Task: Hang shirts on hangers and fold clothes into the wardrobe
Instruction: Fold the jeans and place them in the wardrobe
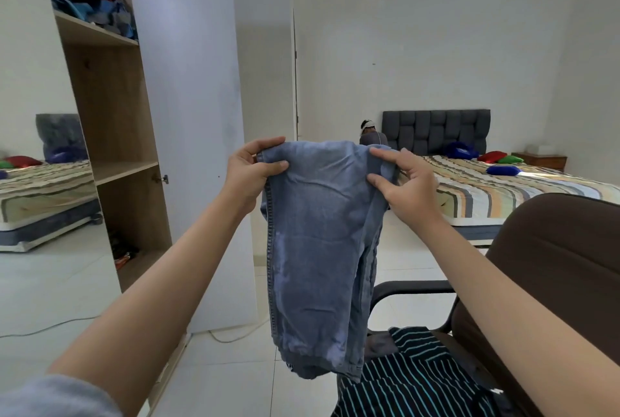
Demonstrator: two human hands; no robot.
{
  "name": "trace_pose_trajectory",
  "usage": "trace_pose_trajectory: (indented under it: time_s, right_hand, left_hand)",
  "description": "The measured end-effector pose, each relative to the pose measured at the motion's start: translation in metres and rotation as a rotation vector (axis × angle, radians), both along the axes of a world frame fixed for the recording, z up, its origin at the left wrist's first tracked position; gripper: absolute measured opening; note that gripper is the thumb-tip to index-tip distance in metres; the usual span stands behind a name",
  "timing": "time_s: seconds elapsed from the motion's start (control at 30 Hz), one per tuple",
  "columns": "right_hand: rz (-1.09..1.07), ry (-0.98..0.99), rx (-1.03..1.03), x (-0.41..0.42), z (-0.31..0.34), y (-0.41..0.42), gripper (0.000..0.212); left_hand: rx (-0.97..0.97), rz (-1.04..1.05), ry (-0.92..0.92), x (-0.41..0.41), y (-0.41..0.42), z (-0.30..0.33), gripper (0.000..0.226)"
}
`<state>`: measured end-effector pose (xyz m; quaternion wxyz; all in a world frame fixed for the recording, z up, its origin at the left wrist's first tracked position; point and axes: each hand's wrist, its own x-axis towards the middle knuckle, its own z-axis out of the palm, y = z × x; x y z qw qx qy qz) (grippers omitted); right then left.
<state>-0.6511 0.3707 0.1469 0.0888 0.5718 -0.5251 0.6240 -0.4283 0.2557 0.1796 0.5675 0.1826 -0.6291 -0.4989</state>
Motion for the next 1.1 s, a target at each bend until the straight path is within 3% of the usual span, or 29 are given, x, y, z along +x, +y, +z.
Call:
trace_pose_trajectory:
  time_s: [0.1,0.27,0.4,0.63,0.7,0.83,1.1]
  right_hand:
    - [0.123,-0.086,-0.061,0.006,0.001,0.001,0.041]
    - [0.079,-0.143,-0.206,0.007,0.004,-0.007,0.037]
    - [0.092,-0.24,-0.204,0.002,0.005,-0.012,0.039]
    - [0.366,-0.547,-0.173,0.005,0.006,-0.009,0.026]
    - [0.384,-0.484,-0.146,0.007,0.001,-0.007,0.034]
    - [0.235,-0.138,-0.073,0.011,-0.008,-0.004,0.056]
    - [0.061,0.022,-0.225,0.01,-0.004,-0.019,0.032]
  left_hand:
    - [0.001,0.025,0.035,0.0,-0.003,-0.005,0.039]
    - [0.077,0.043,0.156,-0.002,-0.002,-0.011,0.035]
    - [0.142,0.041,0.208,-0.004,-0.001,-0.013,0.032]
    - [0.191,0.029,0.225,-0.008,-0.001,-0.014,0.03]
    - [0.173,0.044,0.195,-0.008,-0.003,-0.015,0.029]
    - [0.111,0.093,0.13,-0.005,-0.008,-0.015,0.029]
    - [0.025,0.153,0.089,-0.001,-0.012,-0.017,0.028]
